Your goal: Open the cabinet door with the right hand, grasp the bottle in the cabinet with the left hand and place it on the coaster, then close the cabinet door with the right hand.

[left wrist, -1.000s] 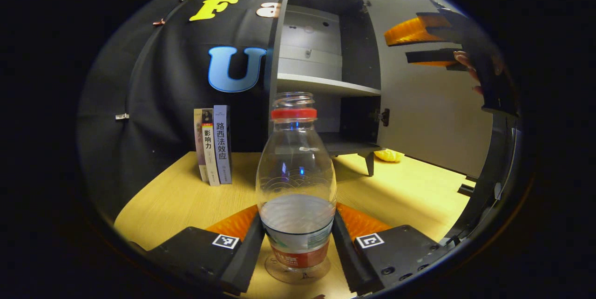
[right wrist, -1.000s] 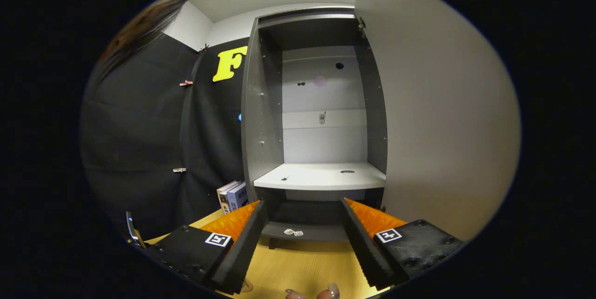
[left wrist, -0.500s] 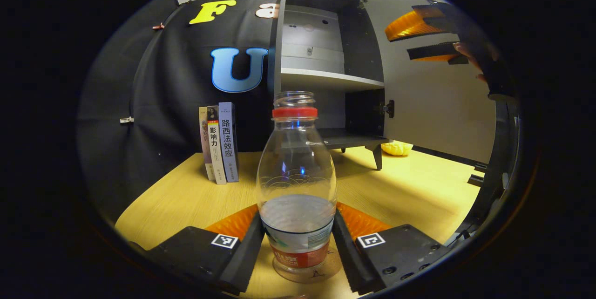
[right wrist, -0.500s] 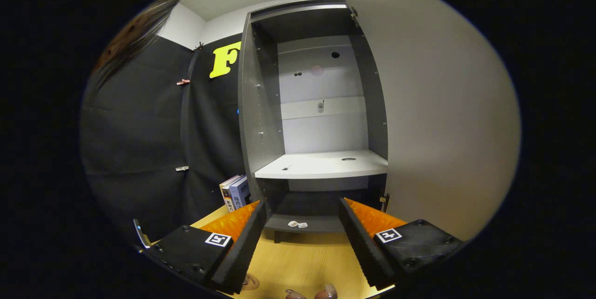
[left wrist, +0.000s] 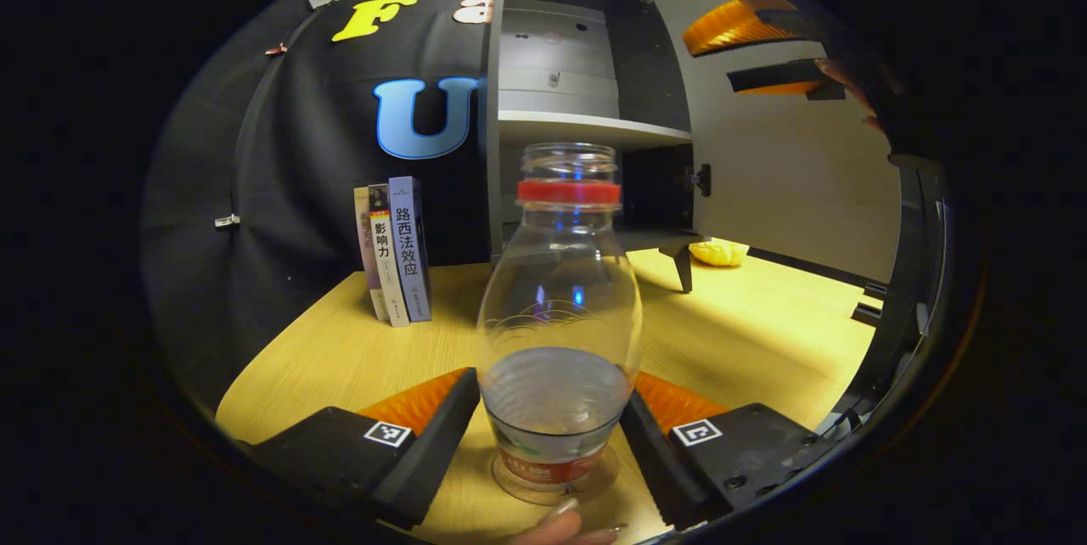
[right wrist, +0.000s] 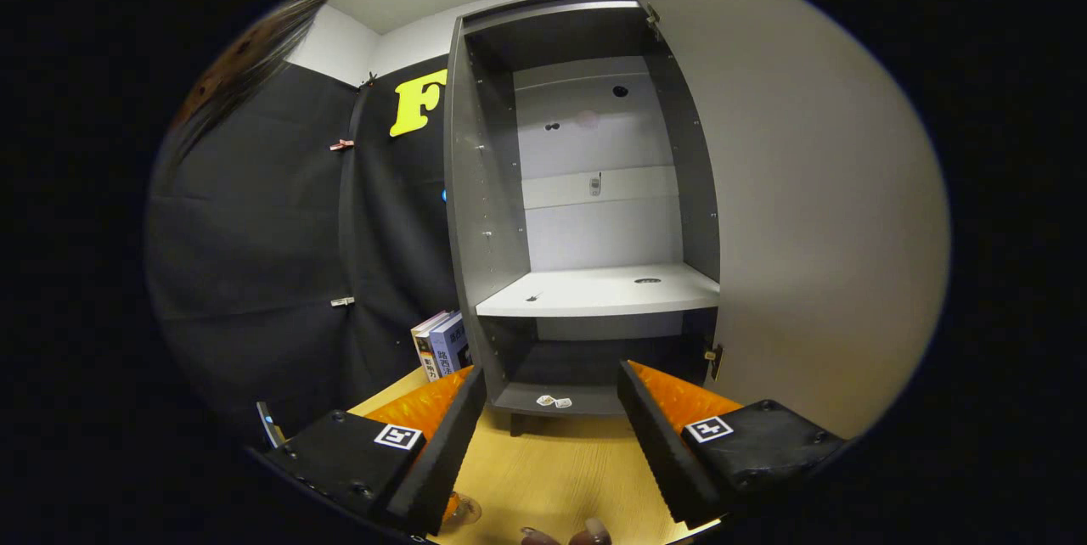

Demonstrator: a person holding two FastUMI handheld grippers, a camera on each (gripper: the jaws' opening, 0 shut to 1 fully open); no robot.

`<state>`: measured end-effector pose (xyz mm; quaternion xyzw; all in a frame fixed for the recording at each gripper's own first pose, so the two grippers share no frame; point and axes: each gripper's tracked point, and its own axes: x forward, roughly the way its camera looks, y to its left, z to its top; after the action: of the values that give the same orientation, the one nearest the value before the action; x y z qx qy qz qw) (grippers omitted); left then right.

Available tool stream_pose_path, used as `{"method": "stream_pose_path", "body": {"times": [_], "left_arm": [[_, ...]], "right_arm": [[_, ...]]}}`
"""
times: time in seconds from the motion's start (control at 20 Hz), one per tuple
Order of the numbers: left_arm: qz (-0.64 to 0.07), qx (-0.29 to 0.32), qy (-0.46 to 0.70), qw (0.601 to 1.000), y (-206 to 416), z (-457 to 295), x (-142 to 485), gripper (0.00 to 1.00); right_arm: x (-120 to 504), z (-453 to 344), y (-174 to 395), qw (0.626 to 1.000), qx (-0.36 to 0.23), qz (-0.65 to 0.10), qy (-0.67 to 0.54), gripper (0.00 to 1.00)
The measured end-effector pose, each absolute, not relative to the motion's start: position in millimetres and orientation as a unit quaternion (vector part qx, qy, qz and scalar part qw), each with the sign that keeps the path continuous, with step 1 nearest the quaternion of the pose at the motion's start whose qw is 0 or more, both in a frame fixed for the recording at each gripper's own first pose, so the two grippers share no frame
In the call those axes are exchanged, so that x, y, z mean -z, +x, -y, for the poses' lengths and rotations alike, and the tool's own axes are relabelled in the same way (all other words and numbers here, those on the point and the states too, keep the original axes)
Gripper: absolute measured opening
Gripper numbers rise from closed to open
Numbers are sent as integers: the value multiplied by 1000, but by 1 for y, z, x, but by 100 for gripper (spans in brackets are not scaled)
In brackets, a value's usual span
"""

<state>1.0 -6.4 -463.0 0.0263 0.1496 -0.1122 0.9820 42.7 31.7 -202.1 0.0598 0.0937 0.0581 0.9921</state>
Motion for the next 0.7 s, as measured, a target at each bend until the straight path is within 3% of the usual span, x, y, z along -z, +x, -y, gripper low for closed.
{"method": "stream_pose_path", "body": {"times": [0.4,0.7], "left_arm": [[-142,107,14,984,9,4,444,95],[-102,114,18,988,17,6,372,95]], "right_arm": [[203,-31,42,992,-56,-99,54,96],[179,-18,43,994,-38,-82,55,96]]}}
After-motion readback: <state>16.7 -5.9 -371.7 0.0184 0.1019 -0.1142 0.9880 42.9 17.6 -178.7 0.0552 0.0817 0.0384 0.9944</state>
